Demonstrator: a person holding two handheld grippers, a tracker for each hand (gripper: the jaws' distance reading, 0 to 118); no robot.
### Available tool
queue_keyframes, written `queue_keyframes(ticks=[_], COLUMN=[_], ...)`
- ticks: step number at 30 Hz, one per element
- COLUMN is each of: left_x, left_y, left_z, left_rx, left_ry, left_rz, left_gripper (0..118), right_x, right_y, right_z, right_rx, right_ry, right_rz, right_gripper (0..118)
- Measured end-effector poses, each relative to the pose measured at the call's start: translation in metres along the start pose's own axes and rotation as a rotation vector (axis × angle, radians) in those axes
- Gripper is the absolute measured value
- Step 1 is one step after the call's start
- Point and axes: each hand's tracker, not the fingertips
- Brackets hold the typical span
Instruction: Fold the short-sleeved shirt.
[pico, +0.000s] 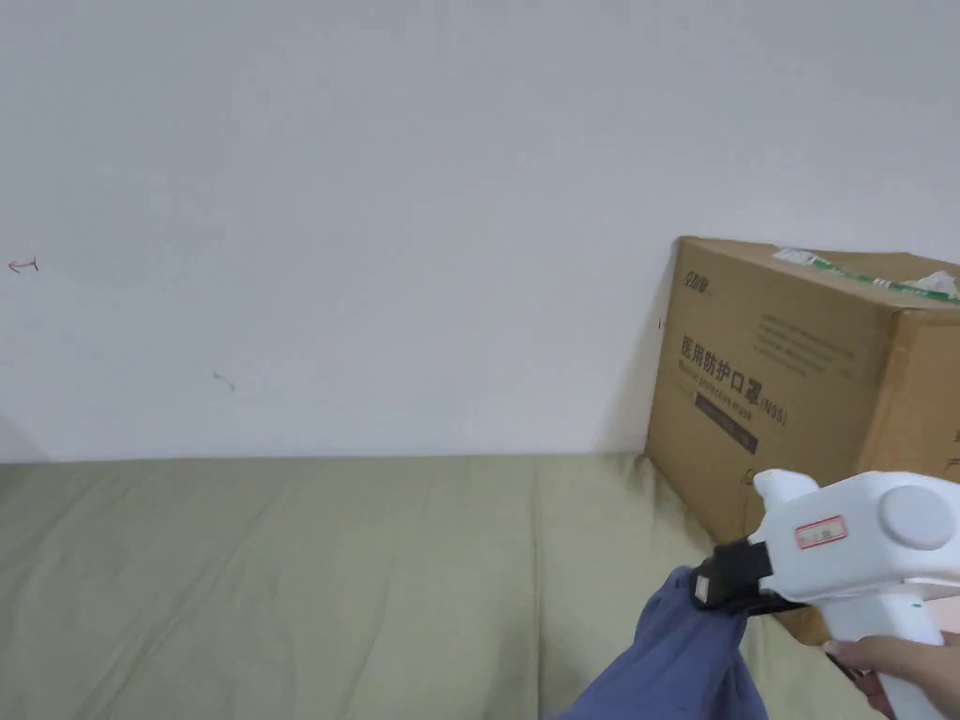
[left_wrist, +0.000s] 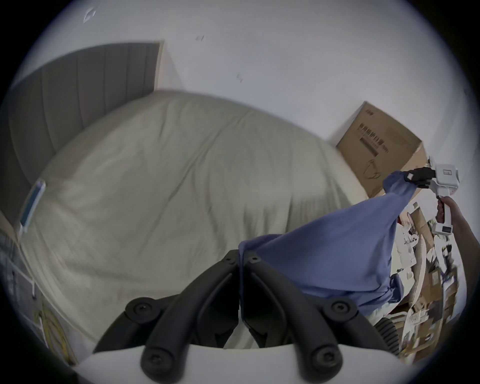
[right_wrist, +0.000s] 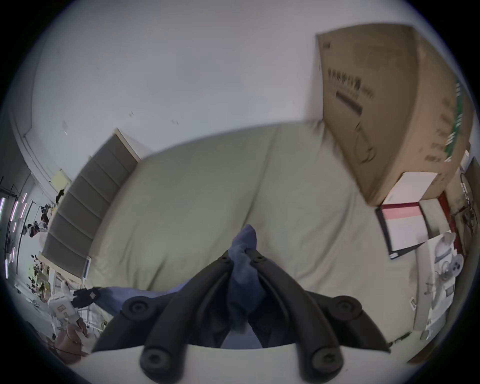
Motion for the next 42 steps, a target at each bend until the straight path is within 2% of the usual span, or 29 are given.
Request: queue_keyframes(ticks=[2, 5, 9, 12, 17, 19, 20, 21, 22, 25, 26, 27, 33, 37, 39, 42], left_x=[0.01, 0.019, 0.04, 0.056, 0.066, 0.068, 0.062, 0.062, 0.059, 0.054, 0.063, 0.063, 0.067, 0.084, 0.08, 0.082], left_y=[0.027, 0.077, 0.142, 0.184, 0.246, 0.271, 0.243, 0.243, 0.279, 0.285, 0.339, 0.356, 0.412, 0.442, 0.455, 0.46], left_z=[0.018, 0.051, 0.092, 0.113, 0.125, 0.126, 0.122, 0.123, 0.115, 0.107, 0.099, 0.092, 0.036, 0.008, -0.004, -0.025], left_rx=[0.062, 0.165, 0.29, 0.356, 0.365, 0.377, 0.385, 0.391, 0.398, 0.403, 0.411, 0.411, 0.439, 0.515, 0.597, 0.643], left_ry=[0.001, -0.041, -0.042, -0.031, -0.011, 0.003, 0.015, 0.022, 0.023, 0.017, 0.035, 0.053, 0.091, 0.133, 0.094, 0.124], left_rz=[-0.078, -0.107, -0.188, -0.251, -0.236, -0.236, -0.237, -0.238, -0.236, -0.221, -0.218, -0.215, -0.184, -0.155, -0.116, -0.13], left_gripper=[0, 0, 0, 0, 0, 0, 0, 0, 0, 0, 0, 0, 0, 0, 0, 0], right_x=[-0.006, -0.032, -0.048, -0.064, -0.089, -0.095, -0.099, -0.102, -0.106, -0.115, -0.118, -0.119, -0.129, -0.122, -0.119, -0.108], right_y=[0.001, 0.004, 0.022, 0.041, 0.079, 0.097, 0.106, 0.116, 0.126, 0.157, 0.169, 0.18, 0.25, 0.288, 0.293, 0.291], right_z=[0.041, 0.103, 0.159, 0.185, 0.206, 0.205, 0.204, 0.201, 0.197, 0.18, 0.174, 0.168, 0.13, 0.102, 0.089, 0.061], right_rx=[0.065, 0.171, 0.262, 0.305, 0.366, 0.389, 0.403, 0.421, 0.434, 0.464, 0.478, 0.488, 0.586, 0.654, 0.682, 0.713], right_ry=[-0.012, -0.047, -0.024, -0.037, -0.053, -0.059, -0.063, -0.074, -0.096, -0.141, -0.145, -0.144, -0.171, -0.182, -0.214, -0.231], right_rz=[0.013, 0.04, -0.004, 0.017, 0.052, 0.057, 0.055, 0.05, 0.054, 0.088, 0.081, 0.066, 0.03, 0.04, 0.054, 0.059], right_gripper=[6, 6, 6, 6, 6, 6, 6, 6, 6, 6, 6, 6, 6, 6, 6, 6])
